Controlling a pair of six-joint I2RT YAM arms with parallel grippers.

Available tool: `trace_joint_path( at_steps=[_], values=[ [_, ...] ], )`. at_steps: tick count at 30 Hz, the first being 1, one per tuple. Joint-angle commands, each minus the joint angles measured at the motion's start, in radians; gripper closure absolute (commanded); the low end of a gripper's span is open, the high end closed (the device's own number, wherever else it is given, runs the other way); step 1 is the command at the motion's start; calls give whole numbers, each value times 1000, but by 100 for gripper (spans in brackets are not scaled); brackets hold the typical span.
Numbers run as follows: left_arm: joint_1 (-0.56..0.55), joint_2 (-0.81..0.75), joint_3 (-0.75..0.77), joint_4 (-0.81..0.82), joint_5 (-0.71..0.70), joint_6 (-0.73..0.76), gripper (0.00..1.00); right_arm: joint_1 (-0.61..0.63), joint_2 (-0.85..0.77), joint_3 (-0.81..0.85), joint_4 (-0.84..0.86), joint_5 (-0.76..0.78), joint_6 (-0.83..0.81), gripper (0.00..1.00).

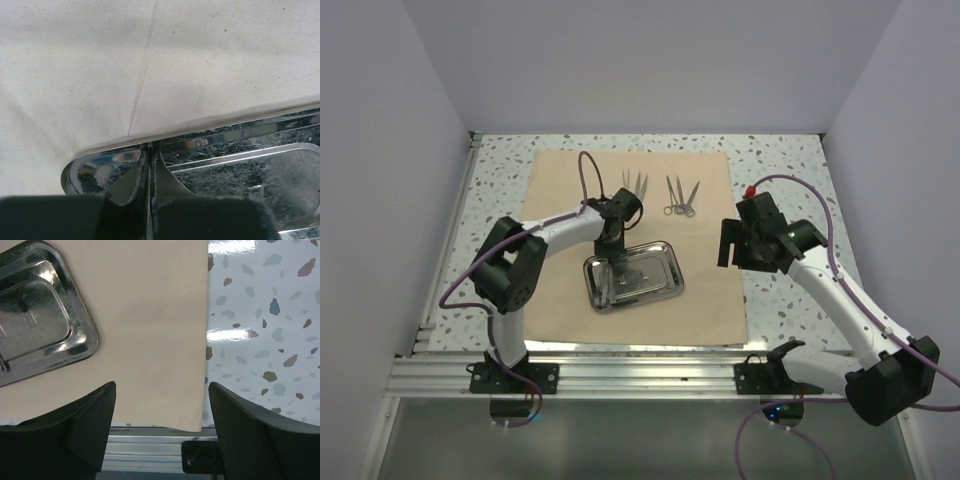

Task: Open and lay out the surgical kit
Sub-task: Pick up the medical item from the container.

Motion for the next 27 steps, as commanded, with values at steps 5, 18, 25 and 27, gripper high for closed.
trace_joint_path(
  at_steps=[5,18,25,27],
  values=[
    [16,-28,83,-89,-37,12,100,3,0,22,31,5,13,22],
    [16,-51,319,-267,-20,47,100,5,-26,-11,41,5,21,22],
    [16,-13,298,-269,40,61,100,5,-23,-7,32,8,21,22],
    [16,-16,265,-249,69,61,100,3,-26,-8,29,10,19,22]
  ],
)
